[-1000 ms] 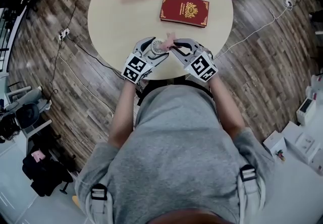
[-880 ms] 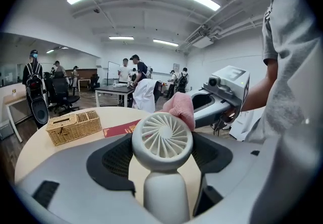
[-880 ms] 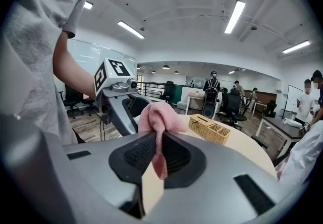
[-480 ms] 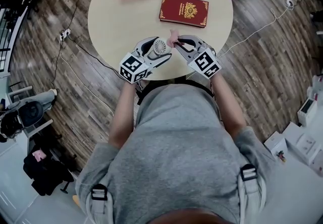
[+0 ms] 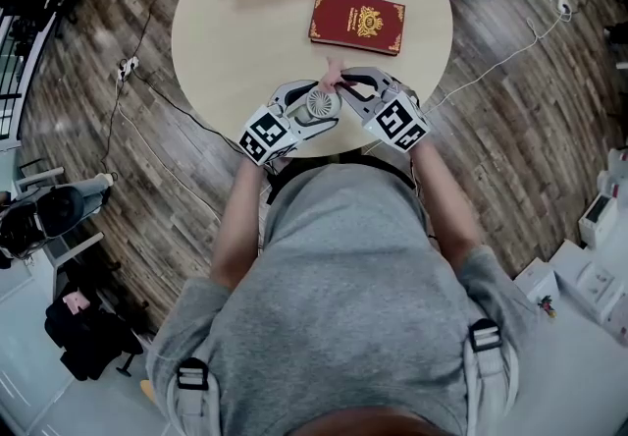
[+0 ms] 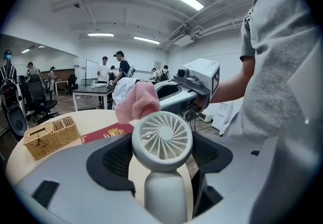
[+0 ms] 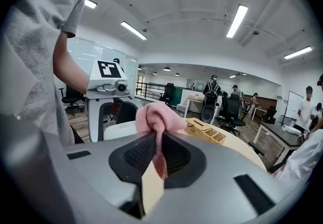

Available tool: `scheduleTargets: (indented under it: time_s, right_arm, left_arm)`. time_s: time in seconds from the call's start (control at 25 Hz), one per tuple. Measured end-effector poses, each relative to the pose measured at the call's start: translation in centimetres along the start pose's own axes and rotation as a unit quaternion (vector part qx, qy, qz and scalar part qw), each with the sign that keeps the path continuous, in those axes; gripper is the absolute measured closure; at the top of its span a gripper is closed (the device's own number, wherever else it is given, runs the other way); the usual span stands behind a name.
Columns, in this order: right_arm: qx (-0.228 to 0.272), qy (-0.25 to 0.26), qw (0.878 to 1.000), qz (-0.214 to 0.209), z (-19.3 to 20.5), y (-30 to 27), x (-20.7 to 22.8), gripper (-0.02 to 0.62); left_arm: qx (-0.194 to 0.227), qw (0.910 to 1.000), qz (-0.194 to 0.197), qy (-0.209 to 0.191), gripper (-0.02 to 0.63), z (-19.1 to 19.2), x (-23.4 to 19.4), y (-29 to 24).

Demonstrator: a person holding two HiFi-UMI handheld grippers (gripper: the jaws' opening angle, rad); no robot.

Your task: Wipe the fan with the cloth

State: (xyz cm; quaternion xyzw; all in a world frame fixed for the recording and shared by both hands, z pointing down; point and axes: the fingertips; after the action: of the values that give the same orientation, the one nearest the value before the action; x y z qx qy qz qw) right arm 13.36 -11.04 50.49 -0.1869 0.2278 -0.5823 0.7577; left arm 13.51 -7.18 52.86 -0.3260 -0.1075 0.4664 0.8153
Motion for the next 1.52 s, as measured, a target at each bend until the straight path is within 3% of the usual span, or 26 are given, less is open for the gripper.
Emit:
scheduleTargets:
  time_s: [0.2,0.48,0.76,1.12,1.32,1.52]
  right_arm:
    - [0.008,0.001,1.000,-0.011,-0.4,0.3,-1.0,0.552]
    - [0.009,-0.016,1.000,-0.024,0.6,0.4,-2.6,0.552]
    - [0.002,-0.022,0.999,-0.035,1.6,0.4,-3.4,0.551]
    - [-0.009,-0.008,1.000,-0.010,2.1,1.0,-0.8,0.552]
    - [-0.035,0.052,0.998,-0.030,1.9,0.6,-1.0,0.551]
    - [-0.036,0.070,0.996,-0.049,1.4,0.7,-1.6,0.552]
  left_arm:
    - [-0.012,0.9998,-0.011,0.010,0.236,1.0,-0.6,-0.3]
    - [-0.004,0.9986,-0.029,0.044,0.236,2.2,-1.7,0.0]
    - [0.015,0.9976,-0.046,0.050,0.236,1.3,-2.2,1.1]
    - [0.006,0.9997,-0.025,-0.002,0.236,-0.6,0.6,0.5]
    - [-0.032,0.9972,-0.014,-0.066,0.236,-0.1,2.7,-0.6]
    - [-0.053,0.9948,-0.019,-0.085,0.236,0.3,2.9,-0.9]
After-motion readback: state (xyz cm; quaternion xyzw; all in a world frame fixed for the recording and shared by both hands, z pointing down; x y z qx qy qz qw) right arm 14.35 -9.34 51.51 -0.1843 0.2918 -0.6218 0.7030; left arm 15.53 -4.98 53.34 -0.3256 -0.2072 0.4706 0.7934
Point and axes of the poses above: the fingertips, and each gripper's own axes: y backward along the fingers, x to its right, z out of its underside, and after that the axes turned 12 degrees about -x, right-handed
